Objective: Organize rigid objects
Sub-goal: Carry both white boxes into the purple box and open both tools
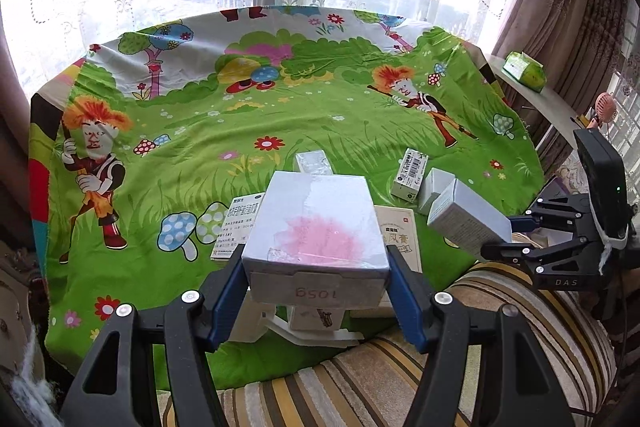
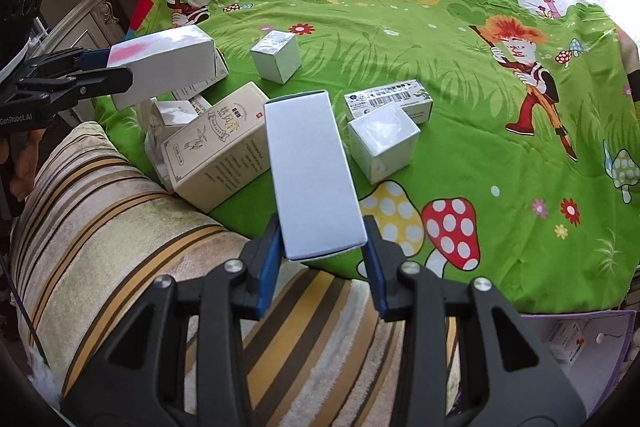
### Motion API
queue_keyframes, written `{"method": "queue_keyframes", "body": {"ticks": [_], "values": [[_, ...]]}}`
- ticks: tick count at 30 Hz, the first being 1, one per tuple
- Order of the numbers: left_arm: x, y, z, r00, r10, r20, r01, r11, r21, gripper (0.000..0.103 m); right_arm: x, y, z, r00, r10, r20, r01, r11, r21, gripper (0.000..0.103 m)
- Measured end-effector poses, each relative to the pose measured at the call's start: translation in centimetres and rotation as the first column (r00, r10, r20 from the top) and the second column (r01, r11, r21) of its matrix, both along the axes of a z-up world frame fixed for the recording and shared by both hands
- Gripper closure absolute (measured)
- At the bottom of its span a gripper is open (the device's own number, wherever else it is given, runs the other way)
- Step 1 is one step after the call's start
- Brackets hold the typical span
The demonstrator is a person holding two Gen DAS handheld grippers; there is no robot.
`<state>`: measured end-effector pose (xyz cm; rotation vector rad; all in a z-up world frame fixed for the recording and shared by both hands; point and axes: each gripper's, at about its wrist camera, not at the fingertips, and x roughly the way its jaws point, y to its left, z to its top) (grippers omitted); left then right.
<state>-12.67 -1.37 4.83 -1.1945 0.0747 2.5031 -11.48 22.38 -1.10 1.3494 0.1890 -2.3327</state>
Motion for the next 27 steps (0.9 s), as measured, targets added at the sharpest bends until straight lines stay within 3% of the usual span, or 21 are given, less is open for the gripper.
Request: {"method": "queue_keyframes", "body": {"ticks": [4,12,21,27], "values": [[2.3,0.5,1.5,0.999,0.008,-0.041,-0.006,0.999,0.053,0.037,1.9,0.7,0.9,0.999,-0.041,-0.017,0.041,0.999,-0.033,0.061],[6.0,4.9,1.6,0.997,-0.069,-0.034,0.073,0.987,0.143,0.037,6.2,4.3,2.5,0.985,-0.165,-0.054,0.162,0.985,-0.057,0.061],[8.6,10.5,1.3,0.982,-0.187,-0.008,0.186,0.968,0.169,0.037,10.5,9.9,3.0,0.956,-0.289,-0.039,0.286,0.955,-0.077,0.061],[9.8,14.3,0.9,0.964,-0.267,0.005,0.263,0.951,0.162,0.037,12.4,15.0,1.9,0.910,-0.414,0.002,0.413,0.909,-0.062,0.061]]}}
